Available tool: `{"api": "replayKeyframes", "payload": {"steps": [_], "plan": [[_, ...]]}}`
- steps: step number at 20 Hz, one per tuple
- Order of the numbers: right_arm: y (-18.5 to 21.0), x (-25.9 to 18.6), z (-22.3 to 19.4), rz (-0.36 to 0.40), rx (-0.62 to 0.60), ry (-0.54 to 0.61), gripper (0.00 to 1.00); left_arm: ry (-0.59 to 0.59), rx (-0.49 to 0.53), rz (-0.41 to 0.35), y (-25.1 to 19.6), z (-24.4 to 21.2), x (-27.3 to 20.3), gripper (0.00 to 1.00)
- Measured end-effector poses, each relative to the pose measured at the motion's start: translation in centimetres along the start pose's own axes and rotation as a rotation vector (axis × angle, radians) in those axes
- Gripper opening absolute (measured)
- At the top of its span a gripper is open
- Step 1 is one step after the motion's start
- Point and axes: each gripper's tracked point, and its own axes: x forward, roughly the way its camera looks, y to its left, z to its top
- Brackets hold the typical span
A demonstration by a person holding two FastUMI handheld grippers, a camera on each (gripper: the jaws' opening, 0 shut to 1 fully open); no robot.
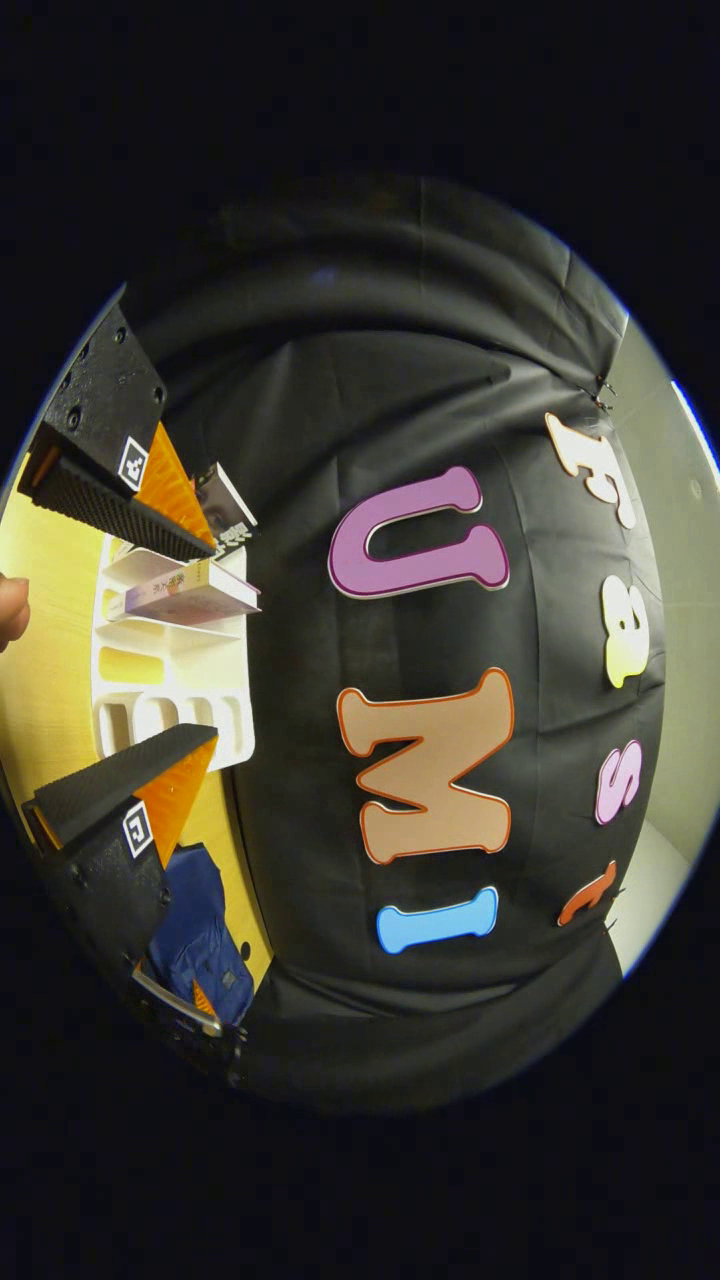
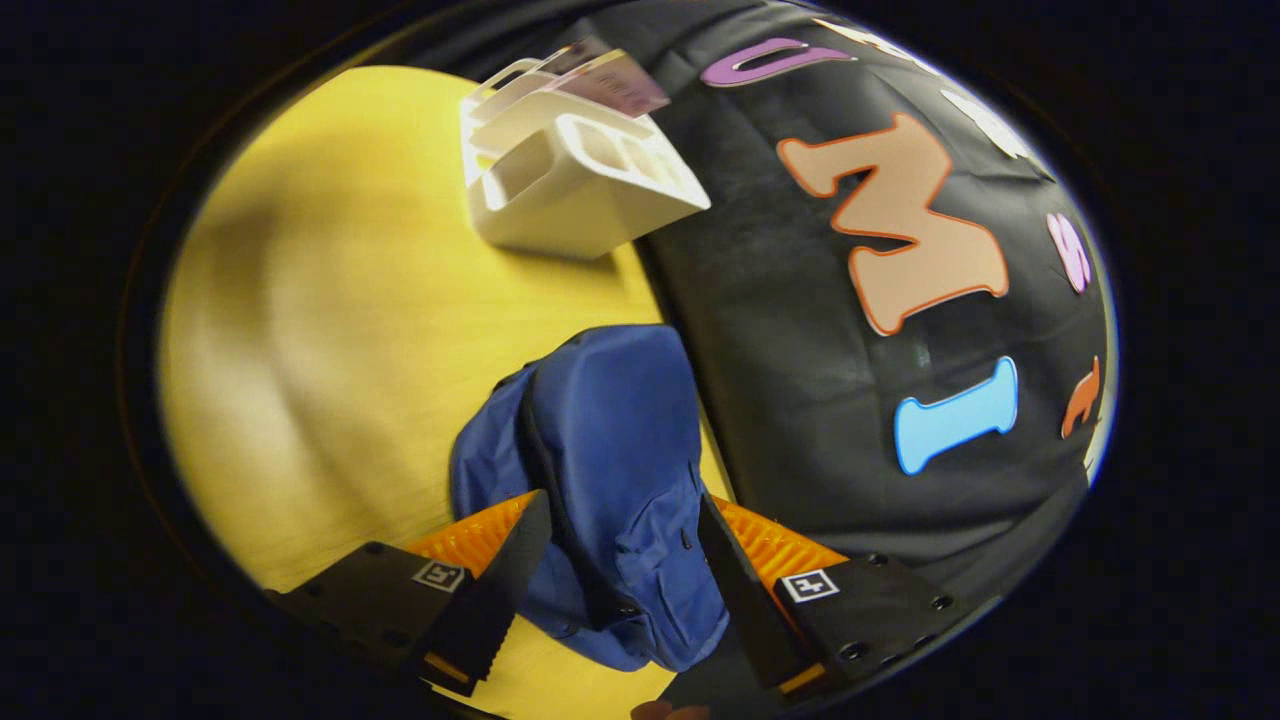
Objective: Open the schoolbag, grab two books from the bookshelf and put them into the schoolbag.
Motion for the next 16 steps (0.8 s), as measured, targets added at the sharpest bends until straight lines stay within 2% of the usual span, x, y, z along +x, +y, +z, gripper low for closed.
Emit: {"api": "replayKeyframes", "payload": {"steps": [1,4,10,11,12,13,14,16], "plan": [[0.2,0.6,-0.4,-0.008,-0.025,0.010,0.87,0.000,0.003,0.007,0.3,-0.1,0.0,0.96],[1.5,2.4,-1.2,0.019,-0.078,0.037,0.87,0.016,0.003,0.027,1.1,-0.5,-0.2,0.95],[0.6,5.0,-0.1,-0.029,-0.116,0.027,0.87,0.023,0.026,0.062,2.5,-0.2,-0.6,0.96],[0.4,5.3,0.1,-0.038,-0.119,0.023,1.00,0.024,0.028,0.066,2.6,-0.4,-0.7,0.96],[0.4,5.6,0.5,-0.043,-0.117,0.016,0.87,0.024,0.029,0.071,2.7,-0.4,-0.7,1.00],[0.5,6.1,0.7,-0.045,-0.123,0.007,0.87,0.028,0.027,0.075,2.9,-0.5,-0.8,1.00],[0.4,6.5,1.2,-0.049,-0.137,-0.002,0.87,0.034,0.026,0.077,3.0,-0.6,-0.8,0.95],[0.5,7.2,2.2,-0.059,-0.158,-0.032,0.86,0.046,0.030,0.081,3.0,-0.8,-0.9,0.96]]}}
